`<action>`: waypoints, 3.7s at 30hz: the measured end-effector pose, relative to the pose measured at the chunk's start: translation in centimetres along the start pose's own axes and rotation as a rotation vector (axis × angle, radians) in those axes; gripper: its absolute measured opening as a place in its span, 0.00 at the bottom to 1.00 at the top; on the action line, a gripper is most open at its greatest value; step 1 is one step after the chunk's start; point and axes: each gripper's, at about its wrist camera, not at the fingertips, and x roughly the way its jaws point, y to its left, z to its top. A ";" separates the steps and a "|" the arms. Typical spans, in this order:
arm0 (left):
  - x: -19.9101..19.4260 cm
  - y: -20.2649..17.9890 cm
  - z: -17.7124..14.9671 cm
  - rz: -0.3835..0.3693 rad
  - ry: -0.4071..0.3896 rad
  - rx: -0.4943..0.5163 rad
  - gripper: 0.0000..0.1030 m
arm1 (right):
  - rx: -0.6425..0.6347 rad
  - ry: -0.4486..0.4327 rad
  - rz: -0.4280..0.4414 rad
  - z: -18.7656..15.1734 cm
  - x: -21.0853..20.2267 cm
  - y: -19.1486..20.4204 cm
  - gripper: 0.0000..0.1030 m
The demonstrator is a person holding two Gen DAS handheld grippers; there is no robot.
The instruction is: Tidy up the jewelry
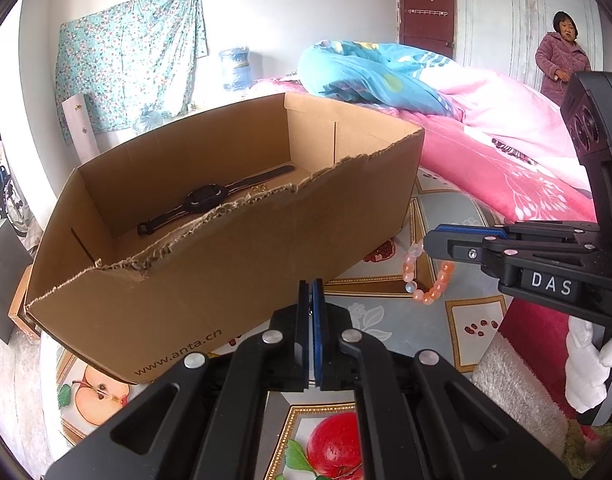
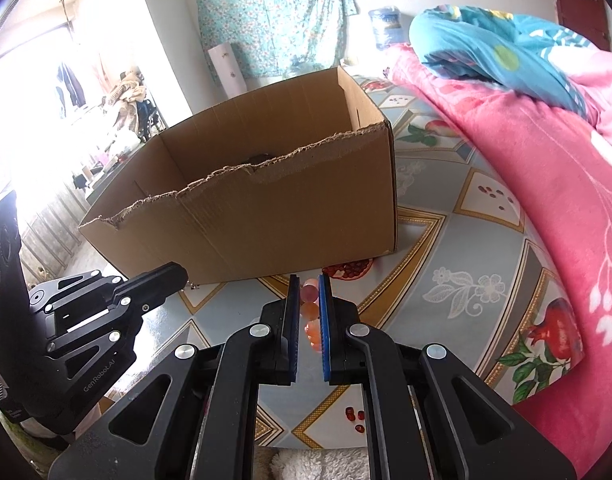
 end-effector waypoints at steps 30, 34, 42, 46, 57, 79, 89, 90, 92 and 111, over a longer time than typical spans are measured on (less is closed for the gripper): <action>-5.1 -0.2 0.7 -0.018 -0.143 -0.013 0.01 | 0.018 -0.107 -0.021 0.6 -5.4 0.7 0.07; -5.6 -0.3 0.8 -0.017 -0.155 -0.009 0.01 | 0.014 -0.122 -0.017 0.8 -6.0 0.9 0.07; -6.9 -0.2 1.3 -0.026 -0.188 -0.010 0.01 | 0.002 -0.161 -0.007 1.3 -7.2 1.4 0.07; -7.7 -0.1 1.9 -0.030 -0.212 -0.007 0.01 | -0.009 -0.183 0.007 1.9 -7.7 1.8 0.07; -9.6 1.3 5.0 -0.021 -0.293 -0.014 0.01 | -0.056 -0.228 0.076 5.7 -8.4 2.4 0.07; 0.8 10.8 13.6 -0.189 0.091 -0.231 0.01 | -0.007 -0.071 0.261 14.9 -1.7 0.8 0.07; 10.4 12.5 14.7 -0.238 0.408 -0.362 0.01 | -0.006 -0.020 0.284 15.5 1.3 -0.3 0.07; 11.0 12.7 14.6 -0.234 0.430 -0.374 0.02 | -0.007 -0.016 0.285 15.6 1.4 -0.4 0.07; 11.9 12.9 14.5 -0.239 0.460 -0.405 0.08 | -0.009 -0.008 0.287 15.7 1.7 -0.7 0.07; -0.6 14.8 13.6 -0.082 0.066 -0.384 0.47 | -0.058 0.088 0.255 16.8 4.2 0.2 0.07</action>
